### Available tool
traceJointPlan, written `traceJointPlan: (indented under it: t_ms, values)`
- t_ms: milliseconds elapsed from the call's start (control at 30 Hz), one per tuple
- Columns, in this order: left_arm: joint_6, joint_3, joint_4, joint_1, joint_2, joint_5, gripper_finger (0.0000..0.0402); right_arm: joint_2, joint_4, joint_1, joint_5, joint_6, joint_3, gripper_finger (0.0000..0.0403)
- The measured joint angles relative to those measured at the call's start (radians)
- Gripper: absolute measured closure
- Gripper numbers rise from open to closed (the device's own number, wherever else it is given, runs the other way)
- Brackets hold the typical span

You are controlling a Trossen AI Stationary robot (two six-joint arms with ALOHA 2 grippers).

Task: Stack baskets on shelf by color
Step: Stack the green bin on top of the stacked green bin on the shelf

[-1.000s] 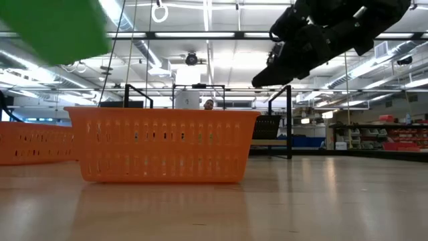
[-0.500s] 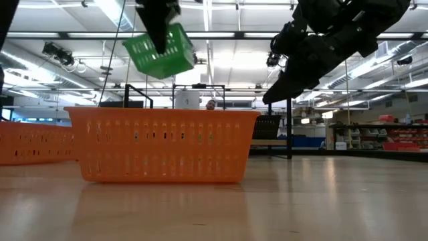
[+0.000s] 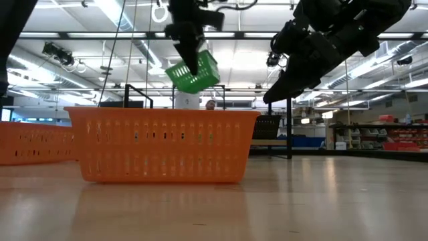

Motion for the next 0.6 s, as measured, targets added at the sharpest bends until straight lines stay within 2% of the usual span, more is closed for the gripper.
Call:
traceJointPlan:
  t_ms: [100,267,367,600]
  values:
    - [0.041,0.0,0.09,0.052,0.015,0.051,0.04,0.0,-0.001,-0.008,0.0,0.001,0.0,0.0267]
    - [0.093,0.0,0.136,0.135,0.038,0.067,0.04,0.0,-0.021,-0.009,0.0,-0.001,0.0,0.0267]
    - [0.093,0.001,0.162,0.179,0.056,0.136,0.04,0.0,-0.033,-0.009,0.001,-0.004,0.0,0.0267]
    - [0.128,0.001,0.192,0.183,0.101,0.154,0.04,0.0,-0.024,-0.007,0.027,0.005,0.0,0.0267]
